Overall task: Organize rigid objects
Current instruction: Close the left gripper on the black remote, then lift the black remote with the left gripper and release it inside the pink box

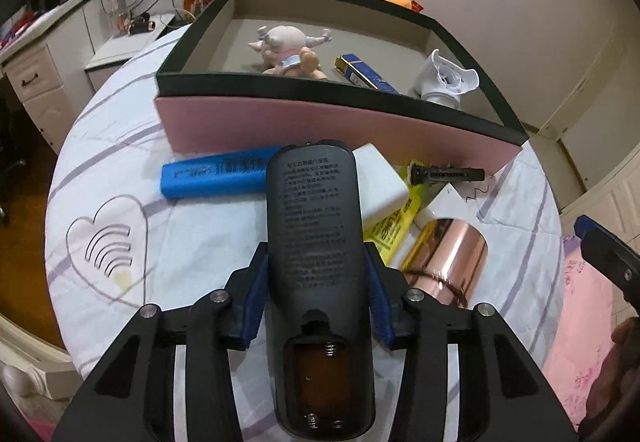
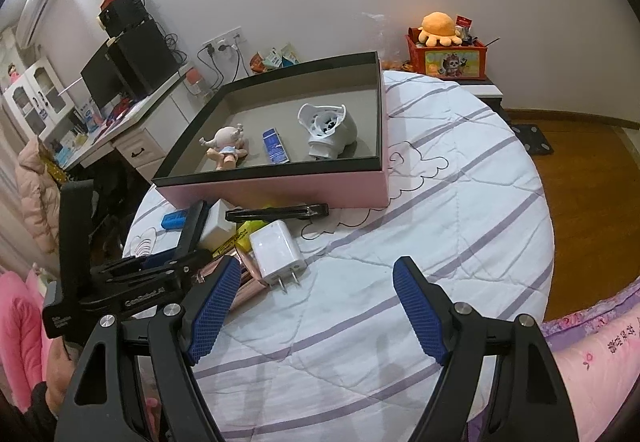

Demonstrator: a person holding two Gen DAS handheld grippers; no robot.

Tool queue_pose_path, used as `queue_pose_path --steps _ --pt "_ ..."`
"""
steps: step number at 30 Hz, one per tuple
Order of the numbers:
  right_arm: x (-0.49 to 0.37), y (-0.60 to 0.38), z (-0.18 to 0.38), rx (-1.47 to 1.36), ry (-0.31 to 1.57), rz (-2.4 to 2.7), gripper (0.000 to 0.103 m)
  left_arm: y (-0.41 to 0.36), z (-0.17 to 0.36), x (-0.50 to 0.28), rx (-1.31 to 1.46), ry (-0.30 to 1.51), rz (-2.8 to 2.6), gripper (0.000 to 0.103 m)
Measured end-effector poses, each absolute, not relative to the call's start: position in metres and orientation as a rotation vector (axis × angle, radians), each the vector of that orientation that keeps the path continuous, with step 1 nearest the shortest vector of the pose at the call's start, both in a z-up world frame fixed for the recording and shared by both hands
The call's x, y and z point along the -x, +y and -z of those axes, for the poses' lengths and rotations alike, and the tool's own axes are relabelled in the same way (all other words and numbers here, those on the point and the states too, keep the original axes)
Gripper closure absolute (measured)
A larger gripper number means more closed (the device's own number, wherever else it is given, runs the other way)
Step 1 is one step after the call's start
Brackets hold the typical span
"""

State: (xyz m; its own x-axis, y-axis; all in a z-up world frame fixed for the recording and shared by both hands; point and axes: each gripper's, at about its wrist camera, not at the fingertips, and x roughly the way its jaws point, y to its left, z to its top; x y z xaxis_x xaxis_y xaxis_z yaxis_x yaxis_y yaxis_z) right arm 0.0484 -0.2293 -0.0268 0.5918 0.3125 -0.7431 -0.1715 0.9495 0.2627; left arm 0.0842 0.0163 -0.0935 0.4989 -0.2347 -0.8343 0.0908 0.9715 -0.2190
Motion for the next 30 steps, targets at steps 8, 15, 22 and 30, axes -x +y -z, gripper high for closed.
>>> queue_pose_path --steps 8,15,22,30 --pt "-0.05 -0.225 0.027 -0.165 0.899 -0.291 0.023 0.021 0.08 -0.069 0.154 0.997 0.198 0.059" --pt "-0.051 -0.222 0.027 -0.167 0.901 -0.296 0.023 0.019 0.063 -0.067 0.15 0.939 0.201 0.06" --pt "-0.052 -0.223 0.03 -0.169 0.902 -0.291 0.023 0.023 0.098 -0.082 0.182 1.059 0.142 0.057" --pt "-0.054 -0.225 0.031 -0.176 0.906 -0.285 0.023 0.028 0.102 -0.077 0.188 1.061 0.108 0.029"
